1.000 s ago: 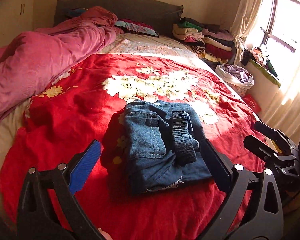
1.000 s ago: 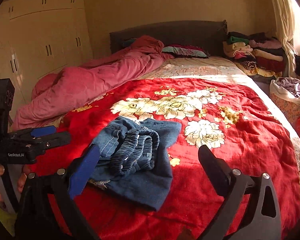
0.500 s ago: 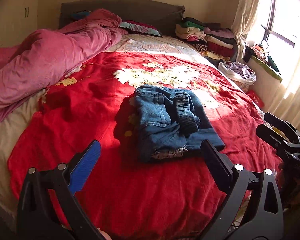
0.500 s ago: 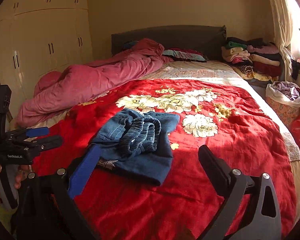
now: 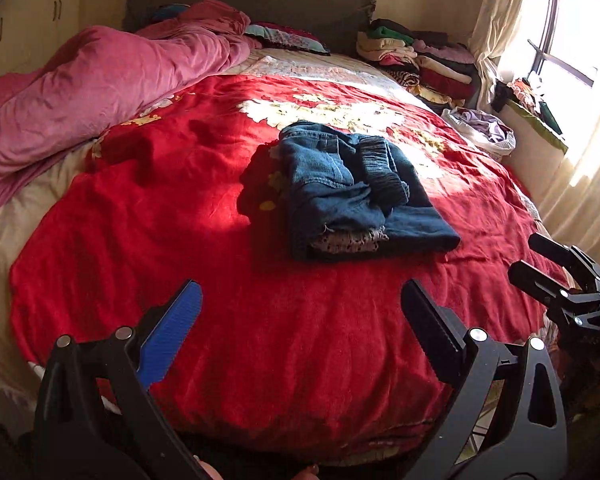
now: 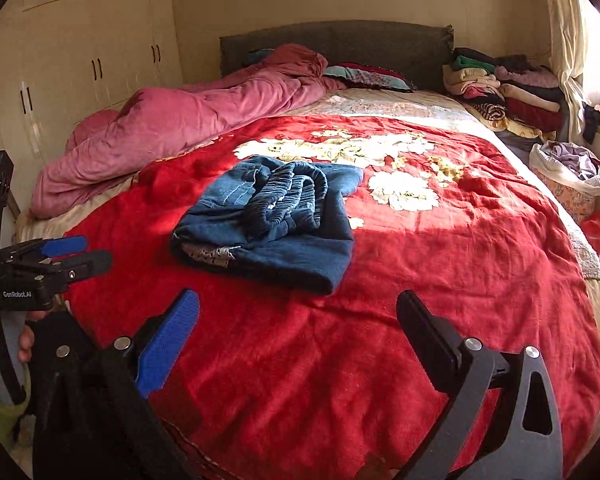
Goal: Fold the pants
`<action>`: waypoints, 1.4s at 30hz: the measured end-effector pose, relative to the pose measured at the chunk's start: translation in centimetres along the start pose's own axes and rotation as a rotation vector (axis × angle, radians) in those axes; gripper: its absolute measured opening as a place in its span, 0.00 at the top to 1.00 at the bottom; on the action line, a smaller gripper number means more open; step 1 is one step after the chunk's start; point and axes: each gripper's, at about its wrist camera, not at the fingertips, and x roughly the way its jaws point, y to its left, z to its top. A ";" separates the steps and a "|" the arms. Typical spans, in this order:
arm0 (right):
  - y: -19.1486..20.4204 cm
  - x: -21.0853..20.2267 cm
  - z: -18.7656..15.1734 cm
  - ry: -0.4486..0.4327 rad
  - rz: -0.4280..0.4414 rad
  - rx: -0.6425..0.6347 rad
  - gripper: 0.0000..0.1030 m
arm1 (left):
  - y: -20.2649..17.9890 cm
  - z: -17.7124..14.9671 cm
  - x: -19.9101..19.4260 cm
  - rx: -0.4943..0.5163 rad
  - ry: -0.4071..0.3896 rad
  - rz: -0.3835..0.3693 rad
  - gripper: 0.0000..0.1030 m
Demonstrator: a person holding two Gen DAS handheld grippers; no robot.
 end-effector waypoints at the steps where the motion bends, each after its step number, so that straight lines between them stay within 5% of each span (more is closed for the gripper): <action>1: 0.0 0.1 -0.1 0.001 -0.003 0.003 0.04 | 0.0 -0.3 0.3 -0.003 0.005 0.001 0.09; 42: -0.1 1.3 -0.7 0.036 -0.004 0.026 0.04 | 0.0 -1.5 1.6 -0.016 0.064 0.050 0.09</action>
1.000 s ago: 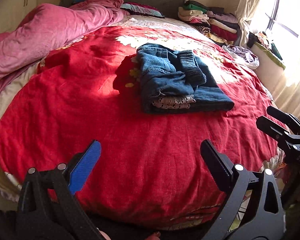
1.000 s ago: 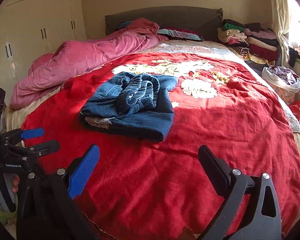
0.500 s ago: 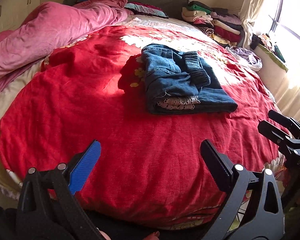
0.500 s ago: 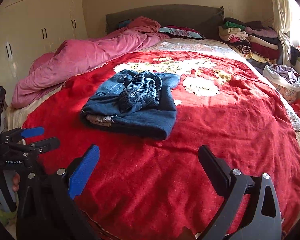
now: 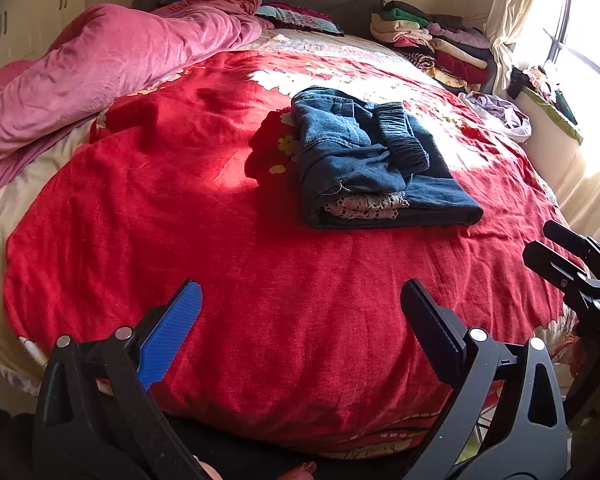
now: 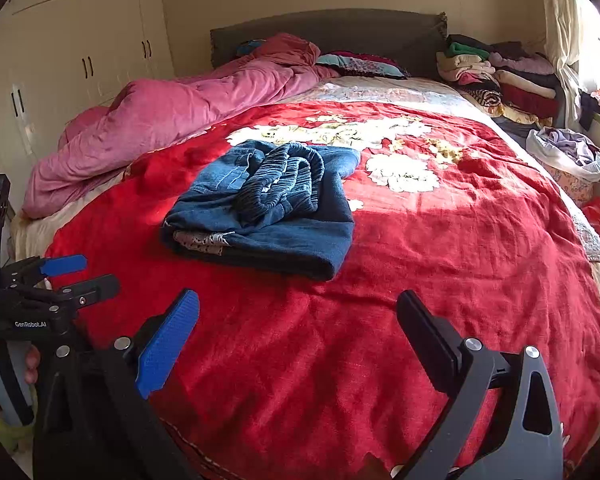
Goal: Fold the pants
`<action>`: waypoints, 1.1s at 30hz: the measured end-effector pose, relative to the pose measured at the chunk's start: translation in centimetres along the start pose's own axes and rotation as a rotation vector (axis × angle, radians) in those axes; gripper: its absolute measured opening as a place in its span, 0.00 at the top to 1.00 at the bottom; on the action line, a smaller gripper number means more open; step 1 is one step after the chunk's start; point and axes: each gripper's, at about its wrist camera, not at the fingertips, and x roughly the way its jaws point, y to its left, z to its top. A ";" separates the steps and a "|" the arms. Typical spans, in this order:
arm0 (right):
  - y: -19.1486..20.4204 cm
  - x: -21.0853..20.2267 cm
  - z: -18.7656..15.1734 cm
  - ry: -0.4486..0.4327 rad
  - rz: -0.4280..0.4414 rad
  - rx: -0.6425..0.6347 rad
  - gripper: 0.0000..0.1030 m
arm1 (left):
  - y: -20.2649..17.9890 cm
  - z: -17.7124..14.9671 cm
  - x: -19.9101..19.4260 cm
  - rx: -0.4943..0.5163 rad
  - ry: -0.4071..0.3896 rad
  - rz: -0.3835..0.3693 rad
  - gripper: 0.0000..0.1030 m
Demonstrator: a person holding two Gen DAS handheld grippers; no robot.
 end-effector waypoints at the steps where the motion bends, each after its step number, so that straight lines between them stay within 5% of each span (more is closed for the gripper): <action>1: 0.0 0.1 0.0 0.001 0.000 0.000 0.04 | 0.0 0.0 0.0 0.001 0.000 0.000 0.09; 33: 0.6 0.4 0.3 0.014 0.005 -0.003 0.04 | 0.5 0.0 -0.2 -0.015 0.001 0.001 0.09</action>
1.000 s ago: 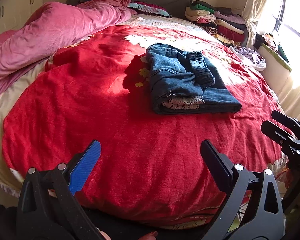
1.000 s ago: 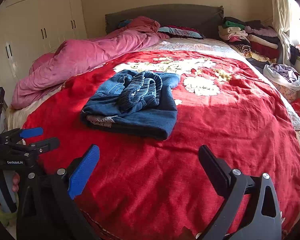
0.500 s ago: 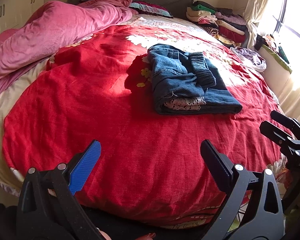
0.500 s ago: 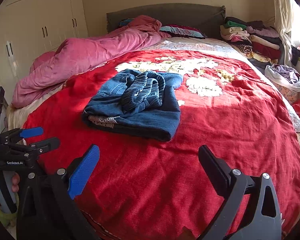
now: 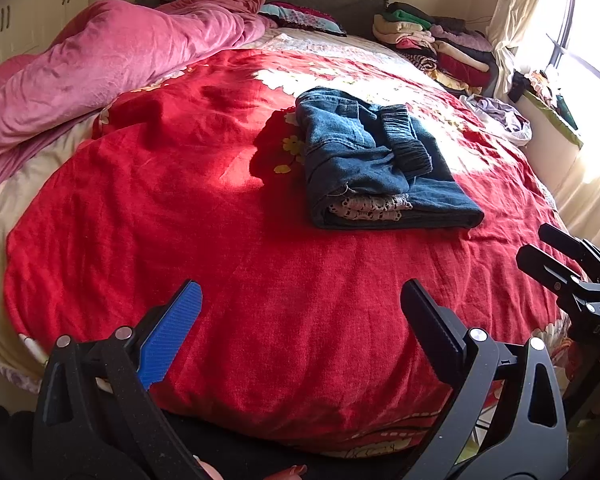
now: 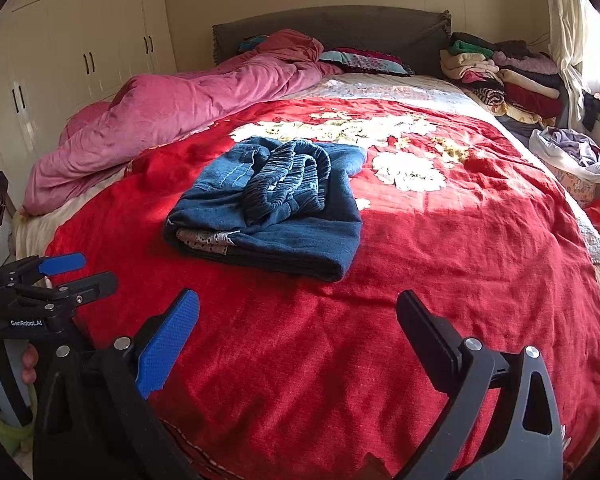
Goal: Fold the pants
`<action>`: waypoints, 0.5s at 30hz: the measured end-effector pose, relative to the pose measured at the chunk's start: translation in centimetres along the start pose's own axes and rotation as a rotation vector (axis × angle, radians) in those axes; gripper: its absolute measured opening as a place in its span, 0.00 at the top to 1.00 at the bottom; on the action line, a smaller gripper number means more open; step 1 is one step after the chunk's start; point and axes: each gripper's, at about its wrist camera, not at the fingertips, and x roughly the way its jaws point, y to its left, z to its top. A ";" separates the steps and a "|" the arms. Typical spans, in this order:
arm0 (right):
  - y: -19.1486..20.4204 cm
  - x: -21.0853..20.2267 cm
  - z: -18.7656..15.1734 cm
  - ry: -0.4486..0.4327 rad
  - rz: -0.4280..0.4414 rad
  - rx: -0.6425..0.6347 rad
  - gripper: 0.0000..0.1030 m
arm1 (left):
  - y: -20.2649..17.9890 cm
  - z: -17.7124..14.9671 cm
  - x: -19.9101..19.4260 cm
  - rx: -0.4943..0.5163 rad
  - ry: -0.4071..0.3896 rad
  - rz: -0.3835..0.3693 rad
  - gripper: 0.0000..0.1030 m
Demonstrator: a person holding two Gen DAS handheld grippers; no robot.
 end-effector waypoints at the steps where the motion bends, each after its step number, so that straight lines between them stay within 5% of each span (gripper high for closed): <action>1: 0.0 0.0 0.0 0.001 0.000 0.002 0.04 | 0.1 0.0 0.0 -0.002 0.000 -0.001 0.09; 15: -0.1 0.1 -0.2 0.002 -0.004 0.003 0.04 | -0.2 -0.2 0.0 -0.002 0.003 -0.010 0.09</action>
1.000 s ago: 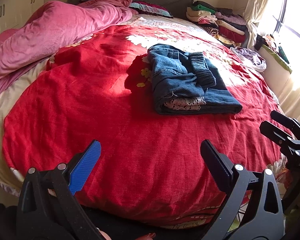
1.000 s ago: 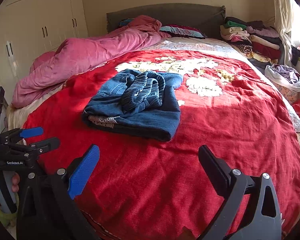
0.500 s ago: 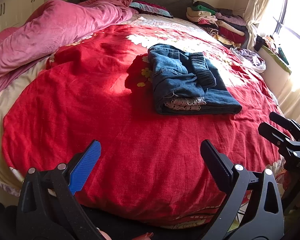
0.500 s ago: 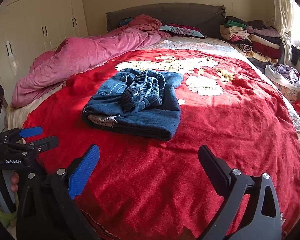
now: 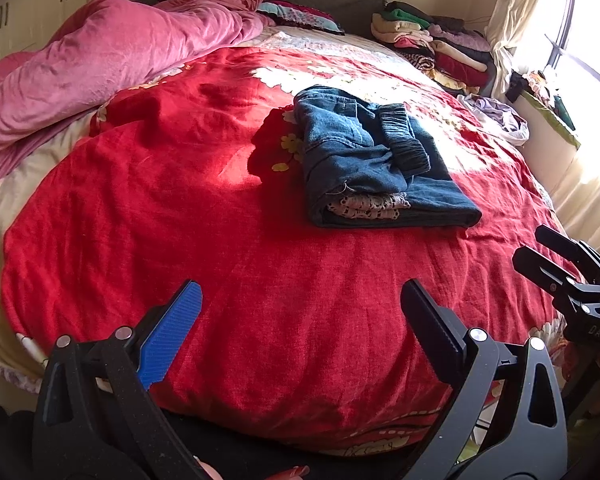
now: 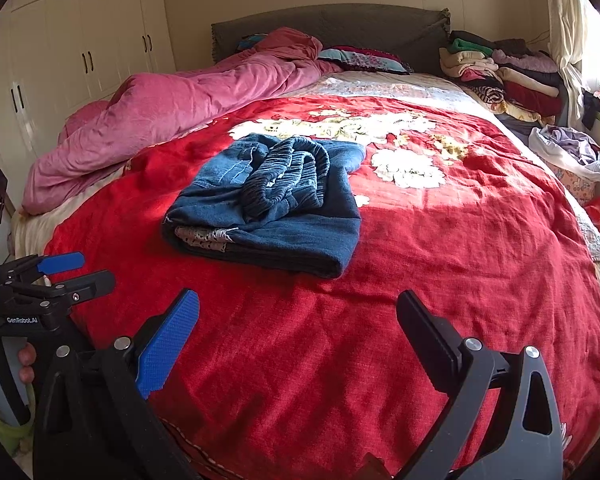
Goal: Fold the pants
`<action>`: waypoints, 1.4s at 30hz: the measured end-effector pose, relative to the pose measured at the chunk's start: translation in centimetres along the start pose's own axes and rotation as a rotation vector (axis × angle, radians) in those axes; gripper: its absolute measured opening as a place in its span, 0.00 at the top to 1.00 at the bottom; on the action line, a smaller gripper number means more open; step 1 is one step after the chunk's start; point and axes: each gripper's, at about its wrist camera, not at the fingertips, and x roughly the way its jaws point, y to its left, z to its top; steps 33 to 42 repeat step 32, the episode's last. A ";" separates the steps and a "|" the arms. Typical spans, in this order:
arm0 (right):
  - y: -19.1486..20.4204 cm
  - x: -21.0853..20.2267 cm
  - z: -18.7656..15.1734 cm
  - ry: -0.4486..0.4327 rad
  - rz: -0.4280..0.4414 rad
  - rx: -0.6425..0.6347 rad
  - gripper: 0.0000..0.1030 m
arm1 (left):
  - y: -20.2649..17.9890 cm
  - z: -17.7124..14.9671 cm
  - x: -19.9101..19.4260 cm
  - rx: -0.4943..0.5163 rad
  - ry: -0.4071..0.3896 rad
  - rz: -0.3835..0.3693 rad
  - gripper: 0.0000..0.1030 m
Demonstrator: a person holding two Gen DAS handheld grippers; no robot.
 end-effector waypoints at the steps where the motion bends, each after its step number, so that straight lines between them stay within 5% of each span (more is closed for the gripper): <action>1: 0.0 0.0 -0.1 0.000 0.000 0.000 0.04 | 0.0 0.0 0.0 -0.001 0.000 -0.001 0.09; 12: -0.8 0.5 -0.2 0.013 -0.020 0.004 0.04 | 0.8 0.2 0.3 -0.028 0.001 0.021 0.09; 19: -3.5 1.1 -0.4 0.023 -0.084 0.026 0.04 | 2.7 0.6 1.2 -0.074 0.021 0.147 0.09; 24: -10.0 1.3 0.3 0.017 -0.175 0.123 0.04 | 7.5 3.3 3.0 -0.128 0.035 0.250 0.09; 32: -28.7 3.6 4.0 0.054 -0.440 0.249 0.04 | 19.1 12.5 9.7 -0.252 0.081 0.510 0.09; 42: -28.7 3.6 4.0 0.054 -0.440 0.249 0.04 | 19.1 12.5 9.7 -0.252 0.081 0.510 0.09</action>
